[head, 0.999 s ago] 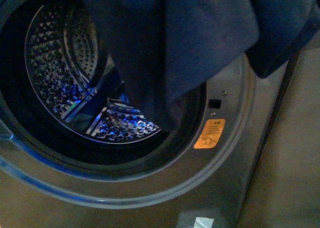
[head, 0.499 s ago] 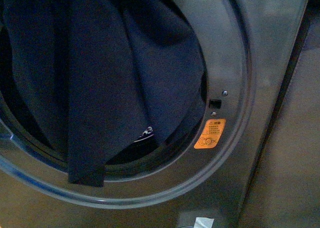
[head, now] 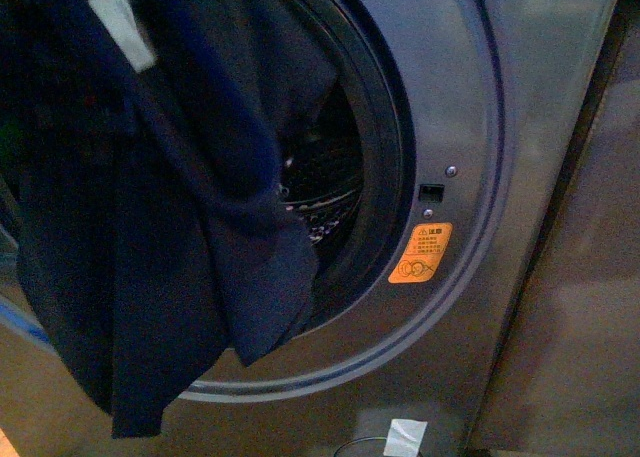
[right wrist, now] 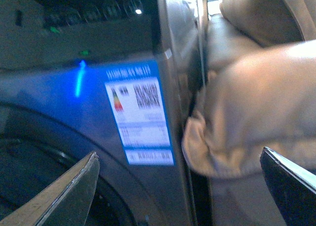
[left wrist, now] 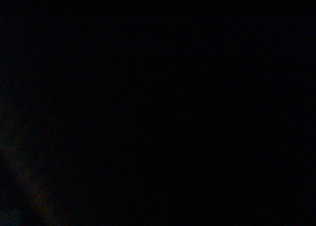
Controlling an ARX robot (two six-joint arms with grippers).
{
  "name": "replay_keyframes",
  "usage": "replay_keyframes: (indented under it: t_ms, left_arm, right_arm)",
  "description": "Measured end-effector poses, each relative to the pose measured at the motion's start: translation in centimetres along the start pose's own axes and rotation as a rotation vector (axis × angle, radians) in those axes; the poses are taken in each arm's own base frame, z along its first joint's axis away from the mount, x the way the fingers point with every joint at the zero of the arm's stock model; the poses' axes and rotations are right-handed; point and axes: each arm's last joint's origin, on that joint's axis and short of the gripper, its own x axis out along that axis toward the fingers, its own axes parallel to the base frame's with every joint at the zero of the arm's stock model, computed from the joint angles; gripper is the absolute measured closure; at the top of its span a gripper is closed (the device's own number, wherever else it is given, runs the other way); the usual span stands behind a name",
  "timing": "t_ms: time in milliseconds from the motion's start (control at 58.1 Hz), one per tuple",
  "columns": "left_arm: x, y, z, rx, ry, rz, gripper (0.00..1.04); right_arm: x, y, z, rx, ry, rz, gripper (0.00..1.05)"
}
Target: Put clothes into washing machine
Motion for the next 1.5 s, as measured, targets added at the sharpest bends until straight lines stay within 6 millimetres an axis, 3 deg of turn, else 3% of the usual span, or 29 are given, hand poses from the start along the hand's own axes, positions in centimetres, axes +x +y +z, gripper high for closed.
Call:
replay_keyframes:
  t_ms: [121, 293, 396, 740, 913, 1102, 1326, 1498]
  left_arm:
    - [0.7, 0.2, -2.7, -0.008, 0.055, 0.018, 0.9]
    - [1.6, -0.1, -4.9, -0.012, 0.085, 0.024, 0.9]
    - [3.5, -1.0, -6.3, -0.009, 0.109, 0.022, 0.9]
    - [10.7, -0.5, -8.2, 0.015, 0.153, 0.159, 0.9]
    - [15.5, 0.9, -8.7, 0.039, 0.181, 0.255, 0.9]
    - [20.0, 2.1, -6.7, 0.067, 0.159, 0.378, 0.9]
    - [22.4, 1.9, -3.3, 0.06, 0.085, 0.441, 0.9]
    - [22.6, 0.6, -2.4, 0.031, 0.004, 0.444, 0.9]
  right_arm:
    - [-1.3, -0.5, -3.1, 0.053, 0.05, -0.051, 0.09]
    - [-2.4, -1.4, -6.2, -0.084, 0.067, -0.161, 0.29]
    - [-3.5, -2.5, -8.4, -0.15, 0.08, -0.164, 0.52]
    - [-5.3, -4.1, -11.7, -0.175, 0.082, -0.168, 1.04]
    - [-6.2, -5.3, -12.9, -0.175, 0.074, -0.176, 1.02]
    - [-6.8, -5.5, -14.0, -0.175, 0.076, -0.174, 1.02]
    - [-7.3, -5.5, -14.7, -0.175, 0.075, -0.174, 1.02]
    - [-7.7, -5.5, -15.0, -0.175, 0.076, -0.174, 1.02]
